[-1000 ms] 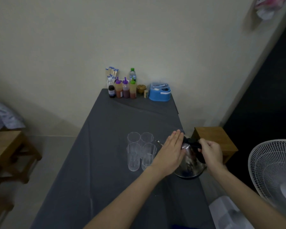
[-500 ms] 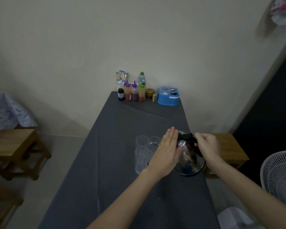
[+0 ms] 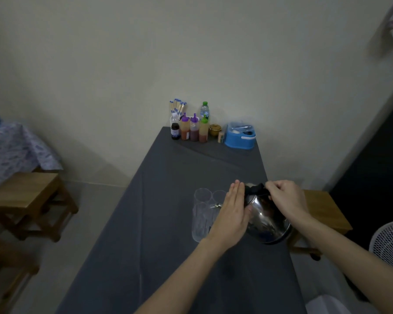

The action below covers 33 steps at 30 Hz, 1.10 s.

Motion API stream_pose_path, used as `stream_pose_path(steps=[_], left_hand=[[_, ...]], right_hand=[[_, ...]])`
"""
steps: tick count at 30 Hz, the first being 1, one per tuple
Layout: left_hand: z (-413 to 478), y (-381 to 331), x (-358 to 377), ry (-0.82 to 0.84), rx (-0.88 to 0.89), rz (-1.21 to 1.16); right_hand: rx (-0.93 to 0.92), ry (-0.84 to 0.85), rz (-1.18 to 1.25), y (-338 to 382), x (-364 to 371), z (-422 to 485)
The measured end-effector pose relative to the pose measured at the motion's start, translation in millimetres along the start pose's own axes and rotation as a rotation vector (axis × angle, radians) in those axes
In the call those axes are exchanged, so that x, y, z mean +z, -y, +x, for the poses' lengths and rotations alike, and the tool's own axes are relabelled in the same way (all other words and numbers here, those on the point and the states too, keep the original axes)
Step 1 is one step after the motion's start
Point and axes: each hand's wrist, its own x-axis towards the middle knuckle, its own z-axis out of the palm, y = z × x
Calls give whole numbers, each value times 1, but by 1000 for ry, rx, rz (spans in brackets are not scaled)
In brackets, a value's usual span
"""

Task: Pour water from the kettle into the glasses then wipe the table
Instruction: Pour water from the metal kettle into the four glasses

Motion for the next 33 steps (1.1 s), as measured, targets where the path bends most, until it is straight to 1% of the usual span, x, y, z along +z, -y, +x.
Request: stream_pose_path(steps=[6, 15, 18, 25, 33], left_hand=[[2, 2, 1, -10, -25, -42], [5, 6, 2, -19, -56, -78], [5, 8, 3, -29, -56, -86], [7, 8, 3, -47, -50, -105], [7, 9, 3, -57, -51, -103]], right_hand=[[-15, 52, 2, 6, -2, 5], [-33, 81, -83, 18, -4, 6], [-43, 87, -117, 19, -4, 5], [-68, 72, -109, 20, -4, 10], [-69, 92, -126, 26, -5, 9]])
